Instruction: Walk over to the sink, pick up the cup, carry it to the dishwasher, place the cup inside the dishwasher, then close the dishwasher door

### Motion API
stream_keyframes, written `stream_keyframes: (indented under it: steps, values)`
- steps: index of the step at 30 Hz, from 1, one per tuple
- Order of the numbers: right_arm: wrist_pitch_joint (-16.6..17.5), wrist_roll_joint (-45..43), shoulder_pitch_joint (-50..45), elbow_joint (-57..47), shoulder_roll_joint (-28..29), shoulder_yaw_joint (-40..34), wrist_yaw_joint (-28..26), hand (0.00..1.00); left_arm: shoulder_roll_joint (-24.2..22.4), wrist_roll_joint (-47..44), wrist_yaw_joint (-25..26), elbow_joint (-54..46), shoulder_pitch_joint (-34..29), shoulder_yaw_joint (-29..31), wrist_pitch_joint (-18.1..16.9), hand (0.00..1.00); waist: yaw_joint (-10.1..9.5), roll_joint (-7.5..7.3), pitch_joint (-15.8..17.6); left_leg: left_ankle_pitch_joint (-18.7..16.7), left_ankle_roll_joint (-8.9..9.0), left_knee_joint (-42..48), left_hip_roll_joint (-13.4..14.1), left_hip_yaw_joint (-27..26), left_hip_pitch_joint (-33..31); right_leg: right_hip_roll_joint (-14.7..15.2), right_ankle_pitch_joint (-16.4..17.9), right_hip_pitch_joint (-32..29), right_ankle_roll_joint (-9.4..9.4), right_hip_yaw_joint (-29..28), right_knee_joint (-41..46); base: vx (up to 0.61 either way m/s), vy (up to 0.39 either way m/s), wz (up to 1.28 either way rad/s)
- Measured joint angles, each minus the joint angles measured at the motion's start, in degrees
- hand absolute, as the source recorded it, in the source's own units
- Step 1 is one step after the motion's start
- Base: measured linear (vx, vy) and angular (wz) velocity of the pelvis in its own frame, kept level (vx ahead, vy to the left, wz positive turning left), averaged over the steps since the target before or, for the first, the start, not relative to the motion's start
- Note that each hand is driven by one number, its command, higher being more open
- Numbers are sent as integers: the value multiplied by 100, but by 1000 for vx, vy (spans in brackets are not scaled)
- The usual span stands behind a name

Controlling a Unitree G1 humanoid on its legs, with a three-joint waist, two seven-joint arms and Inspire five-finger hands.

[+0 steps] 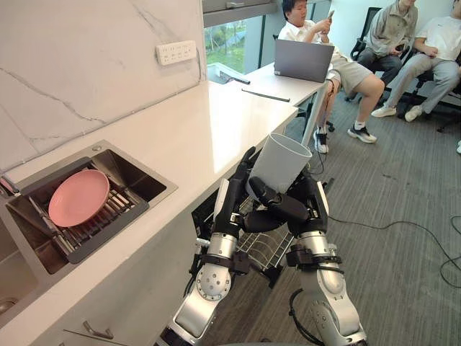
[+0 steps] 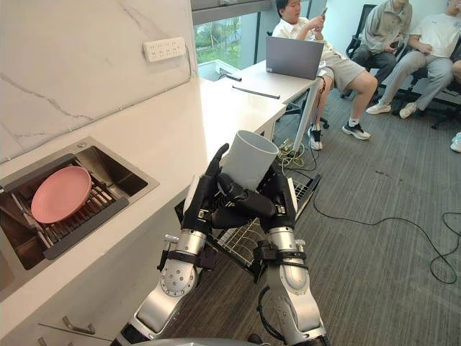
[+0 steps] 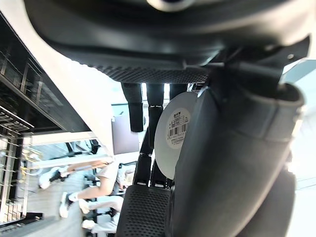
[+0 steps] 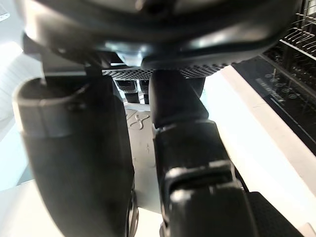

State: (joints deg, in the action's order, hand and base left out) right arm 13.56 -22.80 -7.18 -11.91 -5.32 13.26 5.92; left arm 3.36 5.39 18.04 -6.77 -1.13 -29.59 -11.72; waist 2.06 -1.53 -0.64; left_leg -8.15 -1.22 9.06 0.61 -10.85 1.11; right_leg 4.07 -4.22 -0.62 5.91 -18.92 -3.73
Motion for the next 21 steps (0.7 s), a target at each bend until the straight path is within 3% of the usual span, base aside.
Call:
stream_keyframes:
  steps: [13,21]
  values:
    - [-60,180,-114,-225,-115,-209,-373,0,22,-989,-984,-254,-470,215,-248,100,14,37,36,-46,78,-20,0,-37,48,-16,4,-17,0,65,60,-8,-6,-2]
    - [-348,212,-478,-211,-118,-521,-461,0,26,-1117,-1521,265,-868,222,-399,100,15,60,181,-49,86,-26,0,-49,30,-16,9,-41,-5,63,29,0,0,0]
